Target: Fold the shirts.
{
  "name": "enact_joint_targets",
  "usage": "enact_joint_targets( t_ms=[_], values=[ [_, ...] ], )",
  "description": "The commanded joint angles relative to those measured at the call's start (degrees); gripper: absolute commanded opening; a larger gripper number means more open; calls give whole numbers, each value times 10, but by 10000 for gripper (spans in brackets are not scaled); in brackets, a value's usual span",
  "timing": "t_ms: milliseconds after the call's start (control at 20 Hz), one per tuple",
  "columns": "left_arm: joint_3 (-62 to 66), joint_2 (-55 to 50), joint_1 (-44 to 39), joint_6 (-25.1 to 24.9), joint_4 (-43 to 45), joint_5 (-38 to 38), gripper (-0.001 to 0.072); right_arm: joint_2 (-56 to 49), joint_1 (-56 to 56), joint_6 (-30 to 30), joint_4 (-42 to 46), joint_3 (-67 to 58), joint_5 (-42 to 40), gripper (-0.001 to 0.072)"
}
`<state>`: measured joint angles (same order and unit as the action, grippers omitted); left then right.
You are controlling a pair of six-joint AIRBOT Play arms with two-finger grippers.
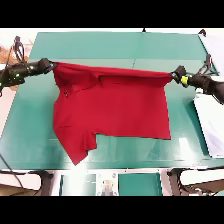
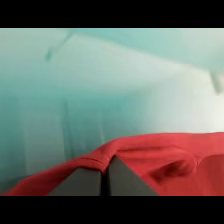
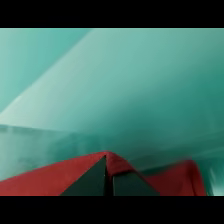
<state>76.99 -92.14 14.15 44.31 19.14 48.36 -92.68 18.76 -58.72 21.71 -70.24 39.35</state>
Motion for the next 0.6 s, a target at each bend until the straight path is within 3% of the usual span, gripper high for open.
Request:
enact_joint_targets(
  t_ms=[0, 350, 550],
  values=[
    [56, -43, 1, 13, -12, -36, 25, -80, -2, -35, -3, -112, 25, 14],
    [69, -43, 1, 13, 19, -37, 25, -82, -5, -35, 6, -166, 28, 14],
    [69, -43, 1, 90, 188, 32, 25, -81, -4, -102, 151, -153, 91, 13]
  ],
)
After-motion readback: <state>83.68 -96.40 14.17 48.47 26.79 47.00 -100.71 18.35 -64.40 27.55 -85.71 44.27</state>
